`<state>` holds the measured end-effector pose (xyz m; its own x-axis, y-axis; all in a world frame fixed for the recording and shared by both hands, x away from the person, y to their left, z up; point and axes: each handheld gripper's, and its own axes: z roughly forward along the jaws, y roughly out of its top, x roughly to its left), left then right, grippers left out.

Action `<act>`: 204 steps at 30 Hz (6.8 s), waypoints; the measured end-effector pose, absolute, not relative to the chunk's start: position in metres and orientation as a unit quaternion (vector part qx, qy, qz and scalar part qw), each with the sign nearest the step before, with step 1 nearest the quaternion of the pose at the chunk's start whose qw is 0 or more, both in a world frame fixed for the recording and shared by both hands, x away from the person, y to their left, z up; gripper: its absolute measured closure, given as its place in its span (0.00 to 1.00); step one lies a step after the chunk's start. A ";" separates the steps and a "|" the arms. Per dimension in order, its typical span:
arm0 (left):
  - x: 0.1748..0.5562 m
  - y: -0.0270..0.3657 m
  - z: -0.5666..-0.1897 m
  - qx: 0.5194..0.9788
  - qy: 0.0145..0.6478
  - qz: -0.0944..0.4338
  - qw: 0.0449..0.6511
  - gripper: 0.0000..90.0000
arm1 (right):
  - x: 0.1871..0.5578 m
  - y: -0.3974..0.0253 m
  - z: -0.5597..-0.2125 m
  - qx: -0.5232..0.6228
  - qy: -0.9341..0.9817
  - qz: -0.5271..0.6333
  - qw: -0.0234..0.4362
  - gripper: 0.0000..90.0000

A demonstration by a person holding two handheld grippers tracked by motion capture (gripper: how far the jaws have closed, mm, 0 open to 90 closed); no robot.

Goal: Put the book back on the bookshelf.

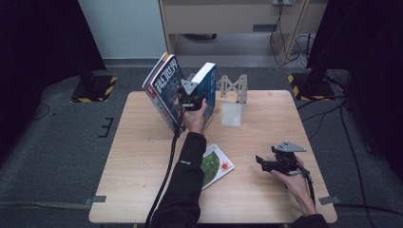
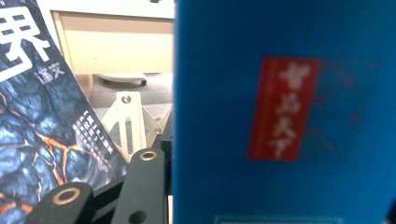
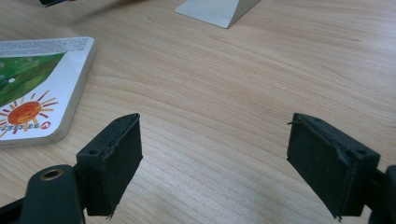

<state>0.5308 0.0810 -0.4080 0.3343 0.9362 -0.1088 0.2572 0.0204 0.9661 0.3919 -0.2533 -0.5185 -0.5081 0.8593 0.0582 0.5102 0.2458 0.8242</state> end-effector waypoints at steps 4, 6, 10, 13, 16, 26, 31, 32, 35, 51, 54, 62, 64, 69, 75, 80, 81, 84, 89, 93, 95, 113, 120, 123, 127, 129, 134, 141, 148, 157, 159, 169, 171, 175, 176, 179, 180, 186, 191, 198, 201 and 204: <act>0.517 0.087 -0.416 0.623 0.473 0.316 0.537 0.67 | 0.391 -0.255 -0.518 0.452 0.759 0.417 0.213 0.20; 0.512 0.090 -0.419 0.625 0.469 0.315 0.539 0.67 | 0.391 -0.255 -0.518 0.452 0.760 0.417 0.212 0.20; 0.502 0.096 -0.426 0.624 0.466 0.317 0.541 0.66 | 0.391 -0.253 -0.518 0.449 0.762 0.414 0.212 0.20; 0.499 0.094 -0.427 0.626 0.461 0.318 0.542 0.66 | 0.391 -0.253 -0.519 0.452 0.762 0.413 0.212 0.20; 0.497 0.092 -0.428 0.627 0.455 0.316 0.548 0.65 | 0.391 -0.254 -0.519 0.452 0.762 0.412 0.214 0.20; 0.499 0.095 -0.416 0.619 0.451 0.312 0.562 0.63 | 0.391 -0.254 -0.519 0.452 0.763 0.410 0.213 0.20; 0.498 0.094 -0.408 0.624 0.444 0.314 0.561 0.63 | 0.391 -0.254 -0.519 0.452 0.762 0.412 0.214 0.20; 0.498 0.094 -0.407 0.627 0.443 0.315 0.559 0.63 | 0.391 -0.255 -0.519 0.452 0.762 0.412 0.214 0.20; 0.498 0.093 -0.403 0.629 0.443 0.314 0.556 0.64 | 0.391 -0.254 -0.519 0.451 0.762 0.412 0.214 0.20; 0.506 0.081 -0.396 0.617 0.469 0.314 0.549 0.67 | 0.392 -0.256 -0.518 0.453 0.760 0.413 0.216 0.20; 0.510 0.073 -0.394 0.613 0.472 0.325 0.543 0.67 | 0.392 -0.256 -0.518 0.452 0.758 0.416 0.218 0.20; 0.525 0.074 -0.389 0.616 0.473 0.329 0.537 0.67 | 0.392 -0.256 -0.518 0.452 0.759 0.416 0.215 0.21; 0.527 0.077 -0.389 0.611 0.477 0.333 0.536 0.67 | 0.393 -0.256 -0.519 0.450 0.761 0.414 0.217 0.21; 0.529 0.089 -0.390 0.603 0.488 0.341 0.531 0.67 | 0.393 -0.256 -0.520 0.449 0.761 0.415 0.218 0.21; 0.527 0.093 -0.395 0.594 0.492 0.338 0.540 0.67 | 0.393 -0.255 -0.520 0.449 0.762 0.413 0.217 0.21; 0.522 0.088 -0.396 0.601 0.483 0.336 0.541 0.67 | 0.393 -0.255 -0.520 0.450 0.762 0.412 0.216 0.21; 0.520 0.088 -0.396 0.602 0.482 0.334 0.541 0.67 | 0.393 -0.255 -0.520 0.448 0.762 0.413 0.217 0.21; 0.511 0.090 -0.397 0.605 0.484 0.325 0.543 0.67 | 0.392 -0.255 -0.520 0.448 0.764 0.411 0.216 0.21; 0.493 0.091 -0.396 0.610 0.479 0.321 0.543 0.67 | 0.392 -0.253 -0.519 0.444 0.764 0.414 0.219 0.21; 0.479 0.090 -0.394 0.607 0.479 0.322 0.546 0.67 | 0.390 -0.253 -0.518 0.442 0.764 0.415 0.221 0.21; 0.474 0.086 -0.395 0.608 0.476 0.326 0.545 0.67 | 0.389 -0.253 -0.517 0.441 0.763 0.417 0.222 0.21; 0.468 0.051 -0.393 0.618 0.459 0.349 0.535 0.67 | 0.389 -0.256 -0.516 0.450 0.756 0.422 0.219 0.21; 0.471 0.043 -0.390 0.620 0.457 0.345 0.536 0.67 | 0.389 -0.251 -0.521 0.452 0.761 0.413 0.212 0.20; 0.472 0.044 -0.388 0.622 0.457 0.341 0.537 0.67 | 0.390 -0.250 -0.522 0.455 0.762 0.409 0.211 0.20; 0.472 0.050 -0.385 0.619 0.456 0.338 0.543 0.68 | 0.389 -0.251 -0.523 0.457 0.762 0.408 0.211 0.20; 0.474 0.053 -0.384 0.616 0.458 0.340 0.544 0.68 | 0.388 -0.252 -0.524 0.458 0.758 0.412 0.215 0.21; 0.478 0.063 -0.384 0.607 0.466 0.342 0.545 0.68 | 0.387 -0.256 -0.524 0.460 0.760 0.406 0.215 0.21; 0.493 0.075 -0.378 0.599 0.476 0.355 0.537 0.67 | 0.388 -0.261 -0.524 0.461 0.756 0.411 0.216 0.21; 0.518 0.077 -0.375 0.583 0.490 0.354 0.543 0.67 | 0.393 -0.267 -0.524 0.466 0.753 0.412 0.216 0.21; 0.544 0.067 -0.378 0.594 0.492 0.349 0.533 0.67 | 0.394 -0.271 -0.523 0.468 0.748 0.418 0.215 0.21; 0.547 0.067 -0.379 0.592 0.490 0.348 0.537 0.67 | 0.394 -0.272 -0.523 0.471 0.747 0.417 0.214 0.21; 0.546 0.065 -0.384 0.601 0.472 0.357 0.536 0.67 | 0.393 -0.272 -0.524 0.468 0.750 0.413 0.220 0.22; 0.542 0.066 -0.385 0.600 0.473 0.355 0.539 0.67 | 0.393 -0.271 -0.524 0.466 0.751 0.412 0.220 0.22; 0.536 0.065 -0.386 0.612 0.462 0.355 0.535 0.67 | 0.392 -0.272 -0.522 0.466 0.749 0.416 0.221 0.22; 0.533 0.064 -0.387 0.617 0.458 0.353 0.533 0.67 | 0.392 -0.272 -0.521 0.466 0.748 0.417 0.222 0.22; 0.528 0.067 -0.389 0.625 0.455 0.337 0.537 0.67 | 0.392 -0.271 -0.521 0.466 0.748 0.417 0.222 0.22; 0.526 0.069 -0.389 0.630 0.456 0.328 0.536 0.67 | 0.392 -0.271 -0.521 0.464 0.751 0.414 0.222 0.22; 0.519 0.073 -0.392 0.647 0.450 0.310 0.532 0.67 | 0.392 -0.271 -0.520 0.462 0.751 0.415 0.225 0.22; 0.513 0.081 -0.390 0.657 0.448 0.312 0.521 0.67 | 0.393 -0.271 -0.520 0.464 0.749 0.416 0.224 0.22; 0.515 0.086 -0.384 0.664 0.462 0.311 0.500 0.66 | 0.394 -0.270 -0.521 0.463 0.753 0.412 0.223 0.22; 0.518 0.088 -0.381 0.674 0.460 0.301 0.493 0.66 | 0.394 -0.271 -0.520 0.464 0.752 0.412 0.221 0.22; 0.524 0.091 -0.376 0.692 0.459 0.290 0.476 0.64 | 0.394 -0.271 -0.521 0.462 0.754 0.411 0.221 0.22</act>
